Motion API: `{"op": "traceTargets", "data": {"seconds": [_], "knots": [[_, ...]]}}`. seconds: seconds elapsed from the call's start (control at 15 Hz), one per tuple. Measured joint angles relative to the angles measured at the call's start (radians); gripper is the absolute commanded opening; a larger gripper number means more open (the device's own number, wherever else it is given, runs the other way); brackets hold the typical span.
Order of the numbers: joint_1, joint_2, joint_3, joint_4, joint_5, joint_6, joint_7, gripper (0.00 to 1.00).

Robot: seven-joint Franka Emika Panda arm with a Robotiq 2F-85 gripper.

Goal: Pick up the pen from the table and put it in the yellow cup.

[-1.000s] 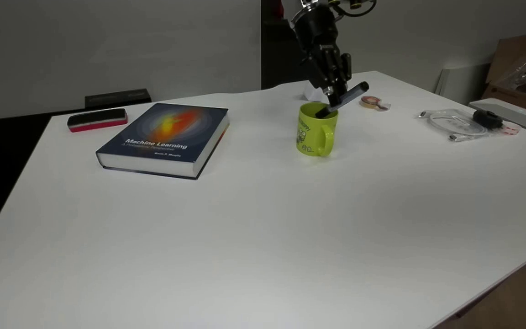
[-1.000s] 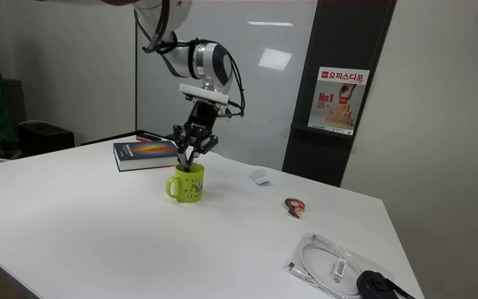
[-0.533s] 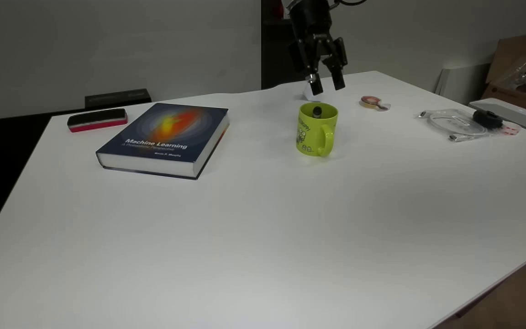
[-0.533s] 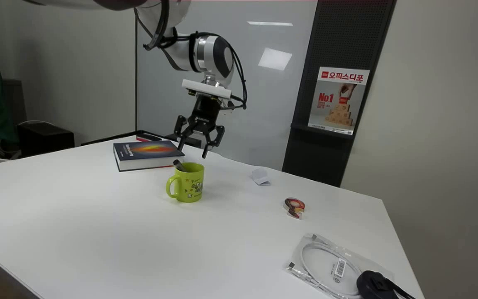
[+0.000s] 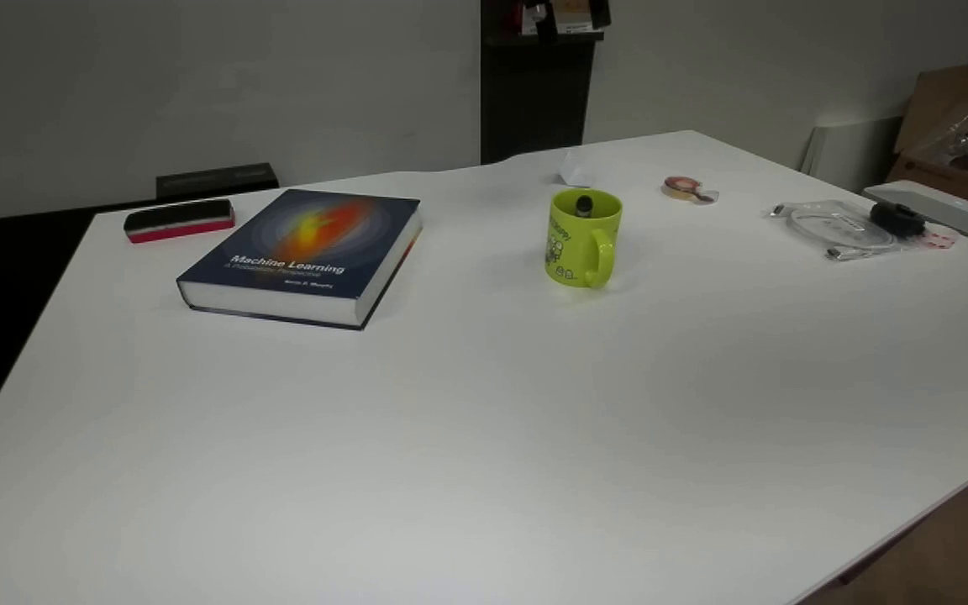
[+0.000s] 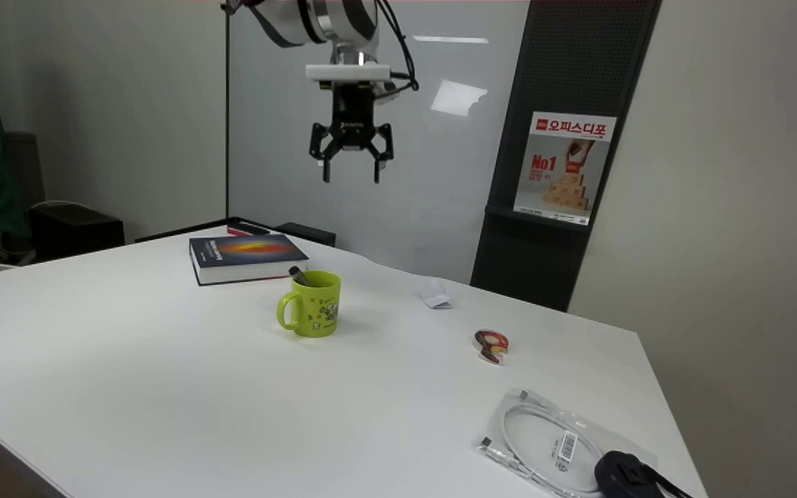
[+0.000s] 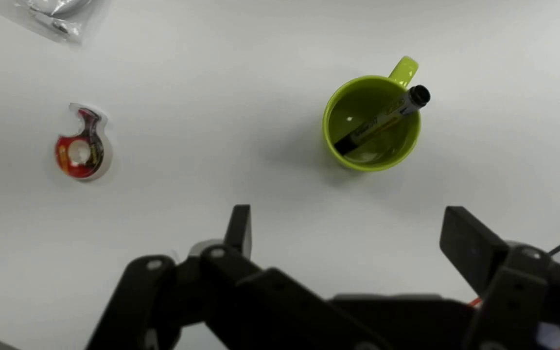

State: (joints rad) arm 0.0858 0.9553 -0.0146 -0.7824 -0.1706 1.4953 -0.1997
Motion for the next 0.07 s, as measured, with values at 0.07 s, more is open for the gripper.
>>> {"op": "traceTargets", "data": {"seconds": [0.07], "knots": [[0.011,-0.037,-0.006,-0.023,-0.015,0.025,0.004,1.0]]}}
